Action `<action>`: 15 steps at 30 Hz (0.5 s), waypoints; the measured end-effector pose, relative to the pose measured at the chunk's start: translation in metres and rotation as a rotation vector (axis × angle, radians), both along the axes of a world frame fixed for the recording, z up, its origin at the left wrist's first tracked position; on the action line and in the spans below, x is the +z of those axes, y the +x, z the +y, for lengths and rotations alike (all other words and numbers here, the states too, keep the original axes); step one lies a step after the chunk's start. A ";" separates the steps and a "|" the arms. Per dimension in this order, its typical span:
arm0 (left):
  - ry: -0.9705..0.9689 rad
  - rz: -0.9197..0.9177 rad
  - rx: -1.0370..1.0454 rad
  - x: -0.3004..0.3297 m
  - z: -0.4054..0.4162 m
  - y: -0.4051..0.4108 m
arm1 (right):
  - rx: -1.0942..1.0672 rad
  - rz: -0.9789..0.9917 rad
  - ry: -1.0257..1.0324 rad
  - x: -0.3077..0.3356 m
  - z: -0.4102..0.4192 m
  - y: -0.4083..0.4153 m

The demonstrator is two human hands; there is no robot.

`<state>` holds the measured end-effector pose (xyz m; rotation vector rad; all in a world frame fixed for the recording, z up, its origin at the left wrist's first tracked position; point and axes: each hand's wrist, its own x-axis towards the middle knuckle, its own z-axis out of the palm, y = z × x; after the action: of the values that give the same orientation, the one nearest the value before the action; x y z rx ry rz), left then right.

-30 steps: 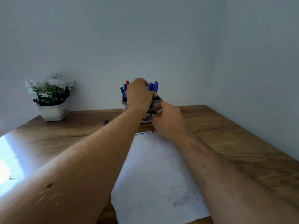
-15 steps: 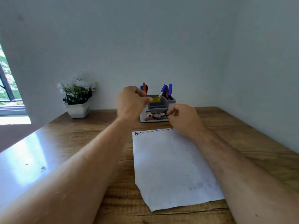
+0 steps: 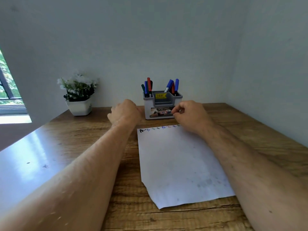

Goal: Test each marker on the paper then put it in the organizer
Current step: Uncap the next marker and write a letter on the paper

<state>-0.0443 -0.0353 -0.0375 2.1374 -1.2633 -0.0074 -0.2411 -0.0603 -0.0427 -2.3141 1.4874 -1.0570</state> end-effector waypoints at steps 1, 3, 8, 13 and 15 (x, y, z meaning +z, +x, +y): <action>0.044 -0.046 0.016 -0.002 0.000 0.001 | 0.003 0.000 -0.001 0.000 0.000 0.000; 0.129 -0.081 -0.004 -0.007 -0.003 0.003 | 0.010 0.004 -0.004 -0.001 0.000 0.001; 0.143 -0.094 -0.092 -0.008 -0.005 -0.001 | 0.018 0.011 0.013 -0.002 -0.001 0.003; 0.074 -0.057 -0.087 -0.003 -0.001 -0.006 | 0.026 0.031 0.024 -0.002 -0.001 0.005; 0.004 0.046 -0.064 0.003 0.003 -0.006 | 0.029 0.030 0.024 -0.002 0.000 0.004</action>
<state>-0.0502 -0.0318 -0.0342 2.0876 -1.3047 -0.0856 -0.2371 -0.0600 -0.0445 -2.3378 1.4652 -0.9953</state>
